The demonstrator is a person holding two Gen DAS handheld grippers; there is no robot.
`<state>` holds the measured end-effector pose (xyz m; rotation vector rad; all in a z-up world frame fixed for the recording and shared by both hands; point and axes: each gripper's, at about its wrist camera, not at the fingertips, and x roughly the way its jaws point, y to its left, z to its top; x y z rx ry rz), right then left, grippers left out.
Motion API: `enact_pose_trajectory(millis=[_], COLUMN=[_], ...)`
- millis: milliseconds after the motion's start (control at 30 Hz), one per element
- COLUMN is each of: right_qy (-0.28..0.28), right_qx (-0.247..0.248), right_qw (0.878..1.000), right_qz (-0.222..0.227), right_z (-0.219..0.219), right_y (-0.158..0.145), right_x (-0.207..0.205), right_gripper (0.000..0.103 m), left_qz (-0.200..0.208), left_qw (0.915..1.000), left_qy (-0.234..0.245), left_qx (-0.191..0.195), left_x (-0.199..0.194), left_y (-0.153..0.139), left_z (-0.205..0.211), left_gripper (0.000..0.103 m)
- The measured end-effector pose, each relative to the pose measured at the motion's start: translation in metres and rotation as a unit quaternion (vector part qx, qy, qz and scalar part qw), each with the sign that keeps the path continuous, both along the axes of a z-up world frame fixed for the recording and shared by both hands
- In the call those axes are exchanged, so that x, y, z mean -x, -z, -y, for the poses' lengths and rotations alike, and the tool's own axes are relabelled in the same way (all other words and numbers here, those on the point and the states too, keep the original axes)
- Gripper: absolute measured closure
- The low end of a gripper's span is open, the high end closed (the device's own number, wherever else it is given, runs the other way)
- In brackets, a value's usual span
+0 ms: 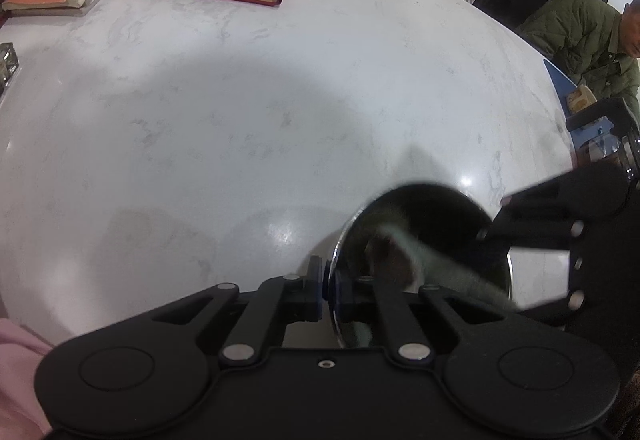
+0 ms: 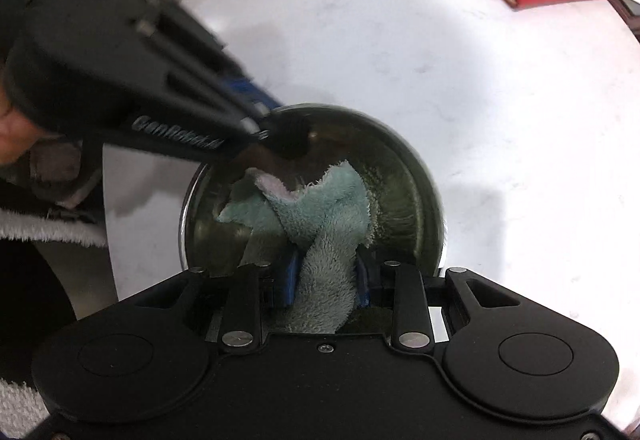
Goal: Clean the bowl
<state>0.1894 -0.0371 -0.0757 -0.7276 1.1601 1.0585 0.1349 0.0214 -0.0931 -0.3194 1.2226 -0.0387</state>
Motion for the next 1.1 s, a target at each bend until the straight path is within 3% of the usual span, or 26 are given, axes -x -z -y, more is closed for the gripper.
enact_pose_trajectory(millis=[267,500,600,667,767,1033,1100], right_qy=[-0.079,-0.126,-0.142,-0.153,-0.184,-0.291,-0.314], right_qx=[0.031,0.050,0.053,0.056,0.067,0.089,0.095], right_qw=[0.993,0.984,0.980,0.977,0.967,0.925,0.913], right_qz=[0.080,0.115,0.128,0.136,0.162,0.230,0.243], right_z=[-0.007,-0.004,0.033,0.053,0.047,0.057,0.051], right_y=[-0.012,-0.016,-0.047,-0.029,-0.023,-0.028,-0.008], right_x=[0.035,0.074,0.076,0.107,0.113,0.159,0.138], right_gripper=[0.076,0.076,0.075,0.075,0.075,0.076,0.076], left_qz=[0.008,0.017,0.014,0.013,0.004,-0.009,-0.003], left_qw=[0.9998,0.9991,0.9987,0.9989,0.9993,0.9994,0.9994], left_qy=[0.001,0.030,0.043,0.039,0.038,0.030,0.028], left_qx=[-0.016,-0.024,-0.024,-0.021,-0.003,-0.016,-0.021], left_x=[0.009,-0.020,-0.027,-0.027,-0.021,-0.002,-0.006], left_y=[-0.009,-0.012,-0.004,-0.001,0.001,-0.004,-0.005], left_z=[0.003,0.005,0.008,0.006,0.002,0.002,0.000], left_gripper=[0.095,0.090,0.090,0.094,0.098,0.095,0.095])
